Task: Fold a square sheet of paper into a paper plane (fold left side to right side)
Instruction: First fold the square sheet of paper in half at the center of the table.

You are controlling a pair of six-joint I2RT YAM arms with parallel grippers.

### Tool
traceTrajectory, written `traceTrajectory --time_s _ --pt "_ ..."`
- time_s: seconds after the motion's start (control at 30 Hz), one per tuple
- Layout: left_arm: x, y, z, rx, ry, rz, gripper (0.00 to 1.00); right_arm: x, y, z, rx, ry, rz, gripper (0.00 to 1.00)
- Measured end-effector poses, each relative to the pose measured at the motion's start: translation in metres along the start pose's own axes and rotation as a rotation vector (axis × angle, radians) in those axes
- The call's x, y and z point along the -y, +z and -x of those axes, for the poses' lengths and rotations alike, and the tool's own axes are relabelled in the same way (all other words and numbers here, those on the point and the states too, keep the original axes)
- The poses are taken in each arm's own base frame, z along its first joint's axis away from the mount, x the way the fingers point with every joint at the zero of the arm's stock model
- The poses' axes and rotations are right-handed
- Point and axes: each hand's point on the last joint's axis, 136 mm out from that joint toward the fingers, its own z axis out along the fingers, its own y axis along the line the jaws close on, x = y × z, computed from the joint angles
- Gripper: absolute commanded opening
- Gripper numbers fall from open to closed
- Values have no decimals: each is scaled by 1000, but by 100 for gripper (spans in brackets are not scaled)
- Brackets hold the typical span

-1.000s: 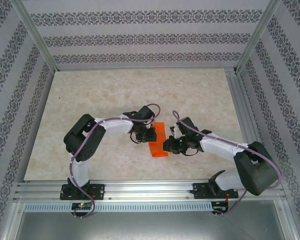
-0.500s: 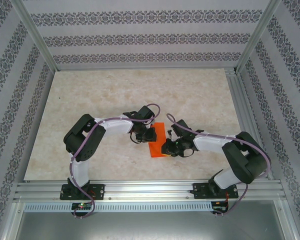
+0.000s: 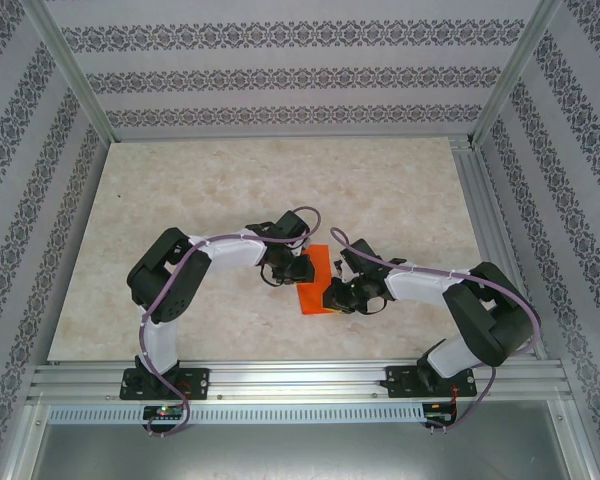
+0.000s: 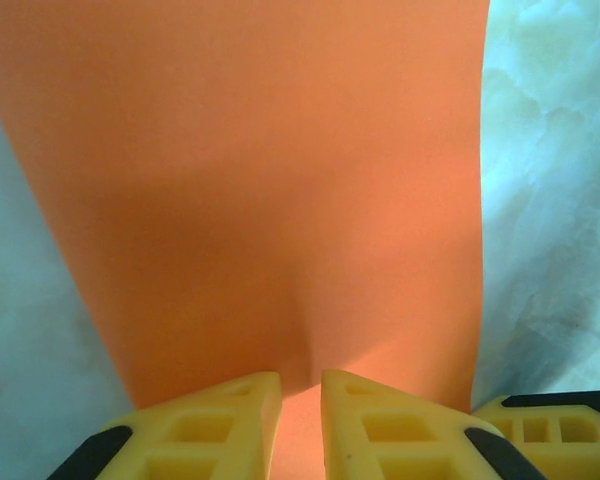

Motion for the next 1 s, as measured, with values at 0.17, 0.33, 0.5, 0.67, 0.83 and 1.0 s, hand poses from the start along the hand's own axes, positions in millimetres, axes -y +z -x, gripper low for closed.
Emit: traceTrajectory --time_s 0.17,0.33,0.5,0.67,0.83,1.0 --pt "-6 -4 8 6 -5 -9 23 0 0 1 3 -7 -1 14" --pt "-15 -10 22 31 -21 -9 25 1 1 1 4 -8 -3 14" --pt "-25 -16 39 56 -41 -12 25 0 1 2 7 -14 -1 14" --pt "-41 -25 67 98 -70 -14 25 0 1 3 9 -14 0 14" --pt "-59 -38 88 160 -87 17 26 0 1 3 9 -15 0 14" --pt "-54 -59 76 192 -71 -10 24 0 1 3 7 -14 -1 14"
